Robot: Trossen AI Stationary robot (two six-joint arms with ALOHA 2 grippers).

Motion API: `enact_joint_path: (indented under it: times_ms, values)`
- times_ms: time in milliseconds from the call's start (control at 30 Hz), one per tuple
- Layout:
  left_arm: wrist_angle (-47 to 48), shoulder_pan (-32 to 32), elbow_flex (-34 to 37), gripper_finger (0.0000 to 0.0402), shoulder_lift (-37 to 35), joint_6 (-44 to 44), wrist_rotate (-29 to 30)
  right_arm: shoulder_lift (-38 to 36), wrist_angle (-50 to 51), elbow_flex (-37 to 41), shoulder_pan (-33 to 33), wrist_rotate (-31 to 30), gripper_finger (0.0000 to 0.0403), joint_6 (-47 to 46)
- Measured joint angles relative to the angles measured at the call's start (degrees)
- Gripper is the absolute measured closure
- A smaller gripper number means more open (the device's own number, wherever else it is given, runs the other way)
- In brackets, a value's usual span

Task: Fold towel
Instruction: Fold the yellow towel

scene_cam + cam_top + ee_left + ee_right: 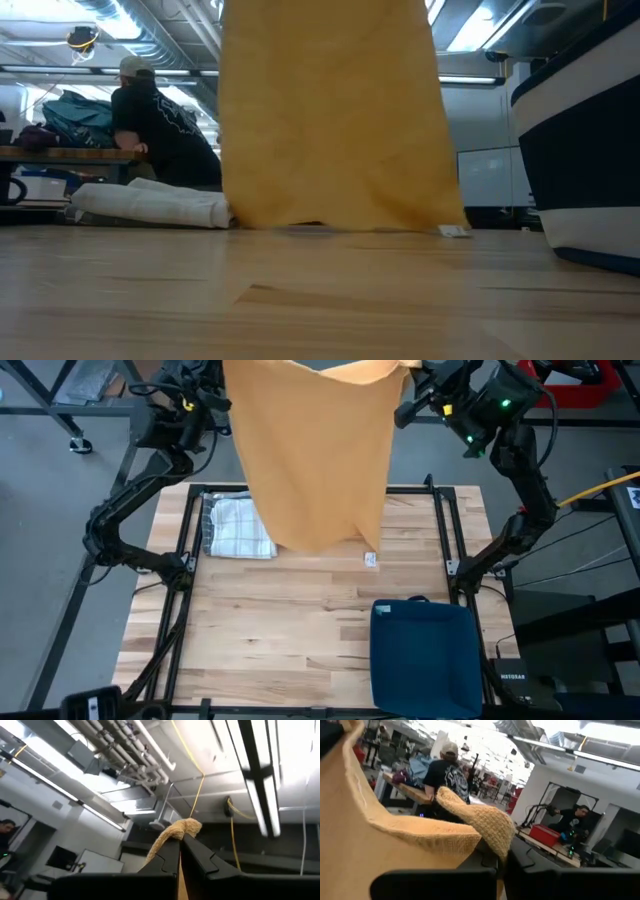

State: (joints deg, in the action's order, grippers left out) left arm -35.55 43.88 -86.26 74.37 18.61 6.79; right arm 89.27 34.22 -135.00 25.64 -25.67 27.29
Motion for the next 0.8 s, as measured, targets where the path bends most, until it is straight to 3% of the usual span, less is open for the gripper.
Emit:
enact_joint_path:
  times_ms: [300,567,800]
  values:
    - [-1.1,4.3,-1.6,0.0401,1.5,6.9,-2.3,0.0,-4.1,0.0,1.9,2.0,0.0398,0.0]
    - [-1.2,4.2,-4.3,0.0401,2.0,15.7,-15.4,-0.4,0.1,0.0,1.7,3.2,0.0398,-3.1]
    - [-1.1,2.0,-4.9,0.0401,1.9,20.5,-24.0,-3.0,7.1,0.0,1.7,10.3,0.0398,-9.9]
